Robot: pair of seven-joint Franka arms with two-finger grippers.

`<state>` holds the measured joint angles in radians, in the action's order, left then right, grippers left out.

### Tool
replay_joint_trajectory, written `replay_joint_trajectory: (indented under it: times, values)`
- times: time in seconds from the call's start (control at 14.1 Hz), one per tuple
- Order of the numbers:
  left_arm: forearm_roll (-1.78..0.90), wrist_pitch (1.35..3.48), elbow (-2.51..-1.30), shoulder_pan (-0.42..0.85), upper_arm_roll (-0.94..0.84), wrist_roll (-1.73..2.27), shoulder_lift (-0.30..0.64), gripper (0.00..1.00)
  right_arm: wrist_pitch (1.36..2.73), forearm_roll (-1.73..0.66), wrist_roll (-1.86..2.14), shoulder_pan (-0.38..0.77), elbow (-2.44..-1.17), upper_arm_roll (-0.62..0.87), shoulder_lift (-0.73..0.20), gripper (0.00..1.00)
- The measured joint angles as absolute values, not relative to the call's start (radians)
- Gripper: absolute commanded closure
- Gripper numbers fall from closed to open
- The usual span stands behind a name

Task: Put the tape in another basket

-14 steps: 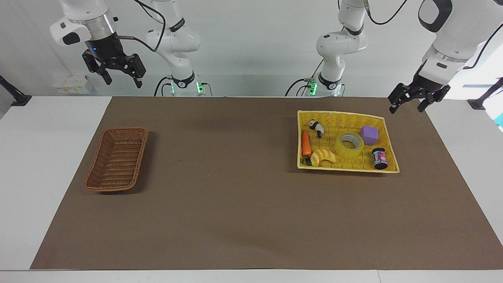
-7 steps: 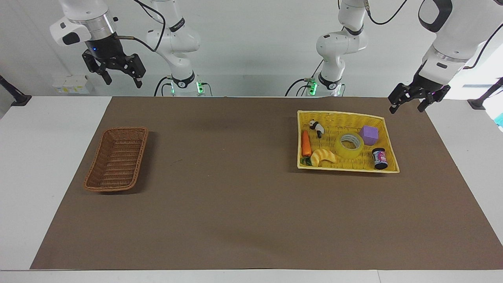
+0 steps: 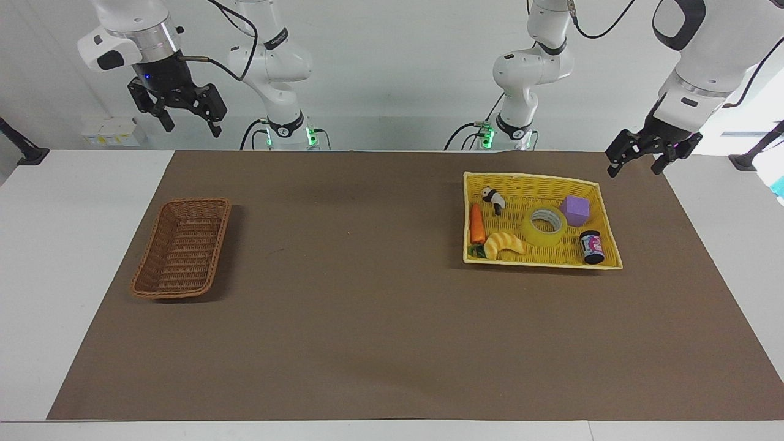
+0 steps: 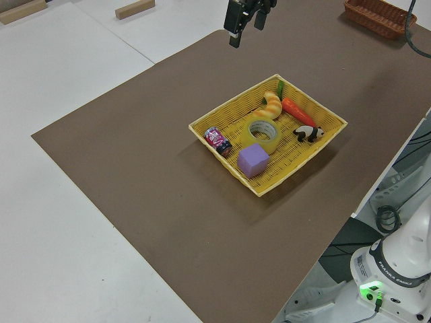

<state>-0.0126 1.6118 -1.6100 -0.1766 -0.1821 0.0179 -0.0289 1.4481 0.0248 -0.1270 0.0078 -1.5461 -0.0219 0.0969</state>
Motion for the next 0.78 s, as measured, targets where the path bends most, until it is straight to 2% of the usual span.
replay_joint_trajectory:
  times: [0.78]
  values:
    - [-0.013, 1.605, -1.623, -0.177, -0.182, -0.019, -0.029, 0.00, 1.448, 0.025, -0.127, 0.008, -1.546, -0.022, 0.097, 0.00]
